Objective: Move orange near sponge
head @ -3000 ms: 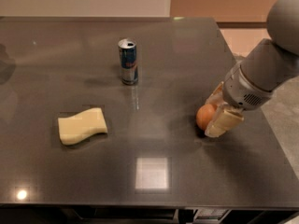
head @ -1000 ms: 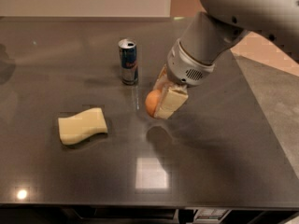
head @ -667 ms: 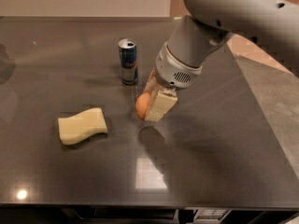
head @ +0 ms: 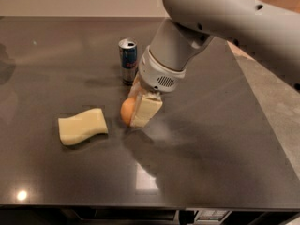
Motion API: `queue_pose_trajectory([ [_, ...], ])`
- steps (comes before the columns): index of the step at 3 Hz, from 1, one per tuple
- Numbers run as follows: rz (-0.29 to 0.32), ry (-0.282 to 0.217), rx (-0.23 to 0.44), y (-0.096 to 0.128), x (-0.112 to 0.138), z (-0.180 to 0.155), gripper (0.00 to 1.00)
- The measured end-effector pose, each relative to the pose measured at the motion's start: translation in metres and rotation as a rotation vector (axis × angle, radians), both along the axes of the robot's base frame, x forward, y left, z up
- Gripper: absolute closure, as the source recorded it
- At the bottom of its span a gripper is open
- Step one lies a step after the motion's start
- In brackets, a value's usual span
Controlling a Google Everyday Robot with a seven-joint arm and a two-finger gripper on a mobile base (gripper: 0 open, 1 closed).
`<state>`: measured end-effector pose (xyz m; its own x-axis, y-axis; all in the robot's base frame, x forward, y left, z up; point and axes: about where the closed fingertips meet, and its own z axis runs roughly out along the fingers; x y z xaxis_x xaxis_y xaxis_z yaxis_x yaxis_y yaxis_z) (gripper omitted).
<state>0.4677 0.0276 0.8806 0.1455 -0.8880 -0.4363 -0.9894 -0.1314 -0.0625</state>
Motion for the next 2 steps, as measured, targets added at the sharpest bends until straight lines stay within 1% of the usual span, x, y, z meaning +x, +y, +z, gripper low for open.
queue_pose_trajectory([
  [1, 0.023, 0.004, -0.001, 0.0128, -0.0064, -0.0041, 0.82],
  [2, 0.030, 0.002, 0.001, 0.0196, -0.0075, -0.0052, 0.59],
])
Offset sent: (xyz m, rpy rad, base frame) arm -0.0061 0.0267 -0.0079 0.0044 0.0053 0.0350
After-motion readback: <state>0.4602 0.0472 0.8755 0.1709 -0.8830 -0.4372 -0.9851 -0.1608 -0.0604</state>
